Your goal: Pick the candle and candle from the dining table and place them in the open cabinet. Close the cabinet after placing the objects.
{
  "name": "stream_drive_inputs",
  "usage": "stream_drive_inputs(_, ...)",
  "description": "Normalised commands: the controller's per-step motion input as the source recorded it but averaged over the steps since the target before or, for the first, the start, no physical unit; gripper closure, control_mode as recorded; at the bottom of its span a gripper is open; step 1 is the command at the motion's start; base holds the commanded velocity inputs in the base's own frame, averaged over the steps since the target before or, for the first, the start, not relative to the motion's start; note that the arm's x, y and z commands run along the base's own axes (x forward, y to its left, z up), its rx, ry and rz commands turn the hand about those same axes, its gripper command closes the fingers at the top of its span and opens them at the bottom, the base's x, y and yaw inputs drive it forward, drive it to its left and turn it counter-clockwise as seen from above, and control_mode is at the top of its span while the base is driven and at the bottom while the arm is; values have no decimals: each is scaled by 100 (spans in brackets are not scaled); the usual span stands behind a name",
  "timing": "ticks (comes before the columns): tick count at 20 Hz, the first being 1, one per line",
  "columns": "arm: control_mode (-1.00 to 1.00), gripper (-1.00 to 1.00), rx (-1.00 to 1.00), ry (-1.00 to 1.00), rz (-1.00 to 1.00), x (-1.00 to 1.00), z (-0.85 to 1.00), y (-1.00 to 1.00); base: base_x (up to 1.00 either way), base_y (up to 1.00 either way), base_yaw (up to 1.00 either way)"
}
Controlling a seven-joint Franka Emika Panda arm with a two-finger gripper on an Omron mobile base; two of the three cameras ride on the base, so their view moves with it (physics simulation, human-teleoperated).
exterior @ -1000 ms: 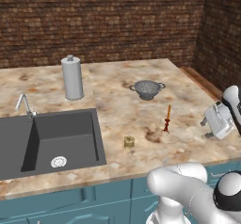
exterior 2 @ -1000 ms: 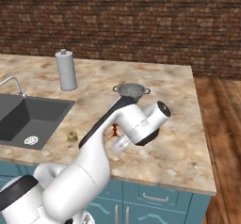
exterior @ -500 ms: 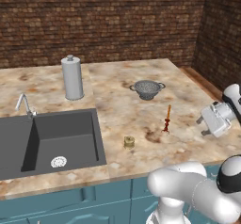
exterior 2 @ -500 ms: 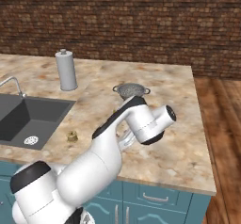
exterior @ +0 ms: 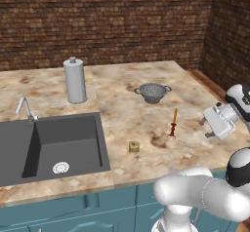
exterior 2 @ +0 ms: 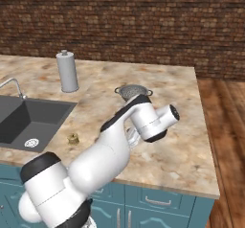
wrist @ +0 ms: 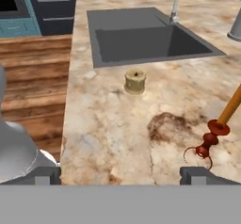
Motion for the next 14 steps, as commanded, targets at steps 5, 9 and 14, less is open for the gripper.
stream_drive_inputs(5,-100,-100,0,-4,11,31,-16,4,0,0,0)
stream_drive_inputs(9,-100,-100,0,1,13,37,-24,5,0,0,0)
stream_drive_inputs(14,-100,-100,8,0,4,23,-22,3,0,0,0)
